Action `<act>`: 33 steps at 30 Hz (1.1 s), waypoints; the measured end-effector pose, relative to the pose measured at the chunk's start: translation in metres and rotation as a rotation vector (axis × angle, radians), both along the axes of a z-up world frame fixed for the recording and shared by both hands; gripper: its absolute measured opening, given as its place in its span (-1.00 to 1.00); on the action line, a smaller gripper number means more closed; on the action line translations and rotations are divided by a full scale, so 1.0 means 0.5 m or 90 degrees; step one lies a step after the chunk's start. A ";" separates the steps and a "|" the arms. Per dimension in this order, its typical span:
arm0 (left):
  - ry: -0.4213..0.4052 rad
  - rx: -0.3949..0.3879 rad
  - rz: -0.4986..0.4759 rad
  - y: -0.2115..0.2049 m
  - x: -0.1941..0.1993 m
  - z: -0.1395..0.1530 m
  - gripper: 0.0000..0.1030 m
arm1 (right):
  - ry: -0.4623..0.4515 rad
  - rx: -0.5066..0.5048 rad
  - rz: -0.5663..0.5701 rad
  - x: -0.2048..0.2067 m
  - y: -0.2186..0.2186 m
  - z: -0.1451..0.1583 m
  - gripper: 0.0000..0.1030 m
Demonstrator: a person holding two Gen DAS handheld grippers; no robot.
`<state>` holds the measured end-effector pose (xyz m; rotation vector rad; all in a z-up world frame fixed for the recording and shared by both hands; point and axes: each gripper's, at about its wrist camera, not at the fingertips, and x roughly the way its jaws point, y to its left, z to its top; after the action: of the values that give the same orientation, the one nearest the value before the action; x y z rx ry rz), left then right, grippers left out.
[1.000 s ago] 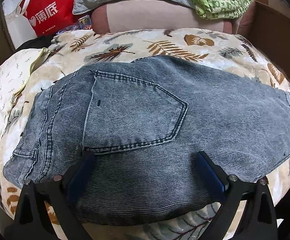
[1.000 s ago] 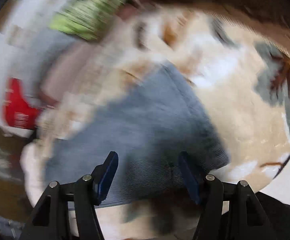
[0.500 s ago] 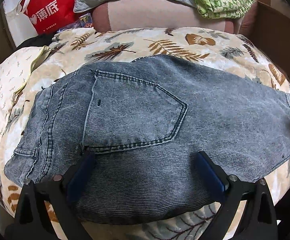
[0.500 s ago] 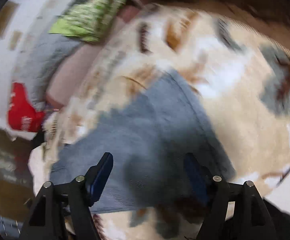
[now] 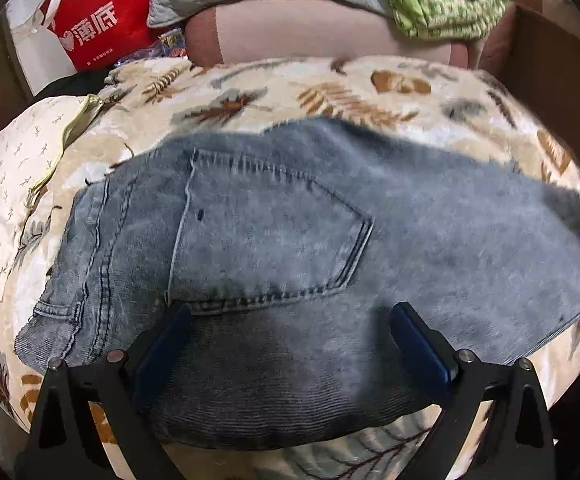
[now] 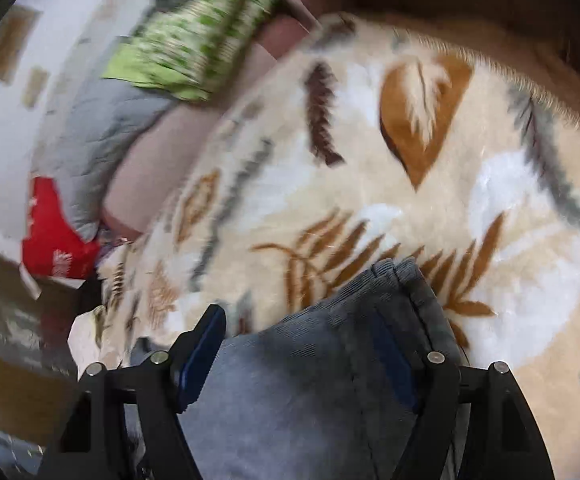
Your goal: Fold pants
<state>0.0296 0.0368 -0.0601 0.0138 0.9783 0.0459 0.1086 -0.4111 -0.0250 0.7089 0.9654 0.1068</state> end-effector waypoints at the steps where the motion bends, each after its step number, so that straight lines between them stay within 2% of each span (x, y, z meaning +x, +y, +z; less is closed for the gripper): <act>1: -0.012 -0.011 0.003 -0.002 -0.001 0.011 0.93 | -0.008 0.008 -0.007 -0.029 -0.005 0.013 0.50; 4: -0.033 -0.040 -0.003 -0.017 0.003 0.034 0.93 | -0.001 0.048 -0.050 -0.138 -0.022 0.017 0.50; 7: -0.043 -0.057 -0.022 -0.054 0.013 0.051 0.93 | 0.020 0.087 -0.071 -0.238 -0.023 -0.012 0.50; 10: -0.041 -0.060 -0.047 -0.097 0.020 0.058 0.93 | 0.057 0.120 -0.099 -0.291 -0.029 -0.061 0.50; 16: -0.020 -0.097 -0.065 -0.165 0.031 0.063 0.93 | 0.080 0.197 -0.154 -0.262 -0.069 -0.125 0.47; 19: -0.004 -0.110 -0.072 -0.202 0.039 0.059 0.93 | 0.091 0.192 -0.176 -0.249 -0.080 -0.139 0.32; 21: 0.005 -0.108 -0.075 -0.226 0.048 0.053 0.93 | 0.098 0.196 -0.193 -0.249 -0.086 -0.147 0.10; 26: 0.018 -0.104 -0.088 -0.300 0.075 0.036 0.93 | 0.108 0.187 -0.199 -0.247 -0.097 -0.154 -0.22; 29: 0.027 -0.092 -0.104 -0.337 0.081 0.023 0.93 | 0.110 0.170 -0.192 -0.244 -0.098 -0.154 -0.30; 33: 0.033 -0.080 -0.120 -0.364 0.082 0.009 0.93 | 0.104 0.157 -0.184 -0.244 -0.095 -0.149 -0.29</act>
<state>0.0704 -0.1454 -0.0554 -0.0080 1.0271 -0.1899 -0.0136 -0.4585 -0.0996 1.0912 1.0040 -0.0892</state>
